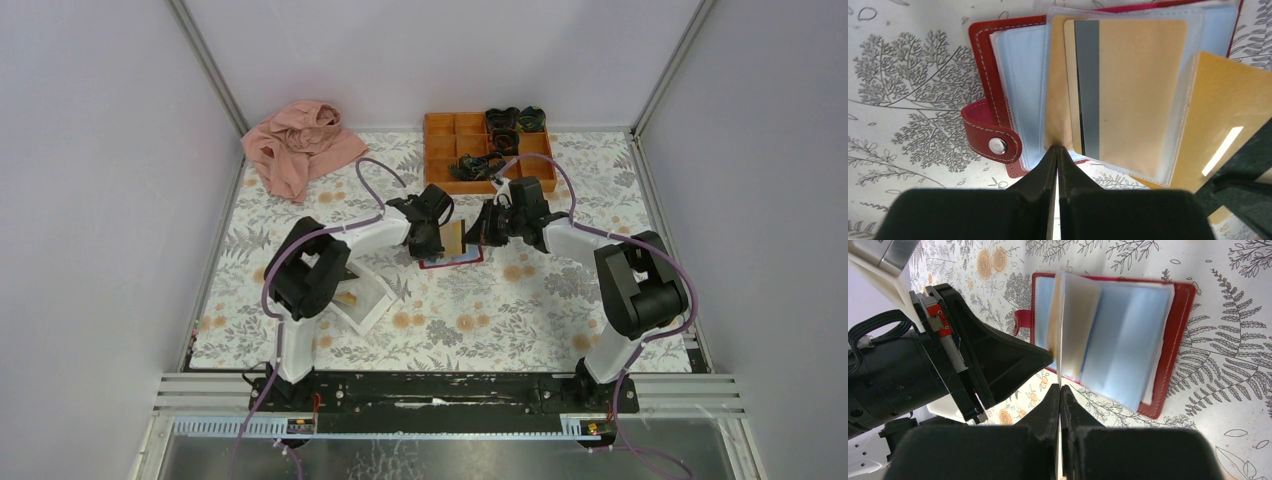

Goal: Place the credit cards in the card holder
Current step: Turn over the card slot in the card holder.

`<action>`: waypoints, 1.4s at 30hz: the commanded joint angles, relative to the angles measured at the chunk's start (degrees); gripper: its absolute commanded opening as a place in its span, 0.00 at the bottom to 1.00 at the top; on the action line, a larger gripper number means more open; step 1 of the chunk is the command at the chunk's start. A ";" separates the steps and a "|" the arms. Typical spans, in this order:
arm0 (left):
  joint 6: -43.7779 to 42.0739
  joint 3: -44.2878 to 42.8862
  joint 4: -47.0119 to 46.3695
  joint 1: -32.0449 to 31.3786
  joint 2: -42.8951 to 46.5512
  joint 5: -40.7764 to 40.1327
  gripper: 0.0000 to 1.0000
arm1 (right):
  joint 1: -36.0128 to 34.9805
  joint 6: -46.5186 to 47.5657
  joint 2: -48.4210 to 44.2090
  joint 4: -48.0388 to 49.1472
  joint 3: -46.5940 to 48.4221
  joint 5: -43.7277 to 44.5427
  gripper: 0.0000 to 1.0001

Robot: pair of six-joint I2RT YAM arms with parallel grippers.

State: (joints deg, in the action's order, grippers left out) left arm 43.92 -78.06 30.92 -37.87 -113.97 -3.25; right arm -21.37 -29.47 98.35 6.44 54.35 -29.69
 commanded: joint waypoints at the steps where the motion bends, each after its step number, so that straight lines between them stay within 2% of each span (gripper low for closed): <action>1: -1.11 -2.09 -1.52 -1.02 -2.83 -2.37 0.06 | -0.40 -0.37 -1.82 2.09 1.42 -1.81 0.00; 25: -1.01 -5.08 1.74 -3.00 1.32 -5.52 0.06 | -0.40 0.86 -4.61 0.56 3.05 -1.67 0.00; 42: -4.14 -2.82 2.47 -3.01 1.44 -13.00 0.06 | -0.69 1.59 -3.87 -0.15 3.69 -1.95 0.00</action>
State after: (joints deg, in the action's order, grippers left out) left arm 41.63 -81.82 32.64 -40.51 -113.73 -12.25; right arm -21.39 -29.17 96.36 5.43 56.10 -29.74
